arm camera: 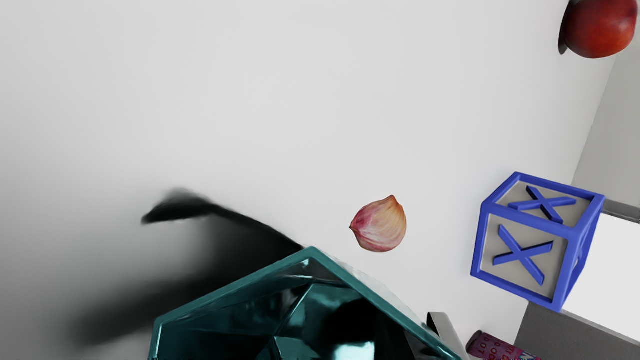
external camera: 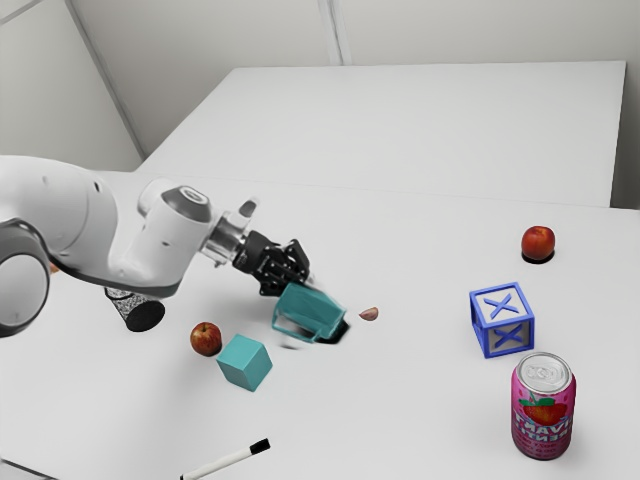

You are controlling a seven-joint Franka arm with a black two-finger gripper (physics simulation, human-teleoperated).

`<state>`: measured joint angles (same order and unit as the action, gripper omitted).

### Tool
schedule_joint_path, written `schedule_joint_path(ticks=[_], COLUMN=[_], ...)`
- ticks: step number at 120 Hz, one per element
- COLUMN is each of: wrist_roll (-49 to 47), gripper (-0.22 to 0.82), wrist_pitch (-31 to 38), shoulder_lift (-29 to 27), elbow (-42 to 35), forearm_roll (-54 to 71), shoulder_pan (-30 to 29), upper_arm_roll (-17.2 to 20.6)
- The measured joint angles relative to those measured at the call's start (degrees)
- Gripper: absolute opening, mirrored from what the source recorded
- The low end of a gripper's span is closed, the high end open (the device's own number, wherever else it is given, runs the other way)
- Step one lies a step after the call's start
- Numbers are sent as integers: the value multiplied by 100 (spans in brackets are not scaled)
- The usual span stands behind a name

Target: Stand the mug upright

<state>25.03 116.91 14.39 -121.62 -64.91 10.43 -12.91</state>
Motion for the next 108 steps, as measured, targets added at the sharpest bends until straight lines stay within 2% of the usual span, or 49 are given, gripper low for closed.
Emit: schedule_joint_path(ticks=[40, 62, 86, 108], wrist_roll=[-70, -411, -962, -1471], gripper=[-16, -15, -15, -15], wrist_pitch=[4, 0, 0, -8], shoulder_lift=[-441, -762, -789, -795], elbow=[8, 147, 128, 237], forearm_roll=[669, 2062, 3419, 4479], shoulder_pan=[-95, -33, 412, 566], upper_arm_roll=[-16, -69, -163, -183])
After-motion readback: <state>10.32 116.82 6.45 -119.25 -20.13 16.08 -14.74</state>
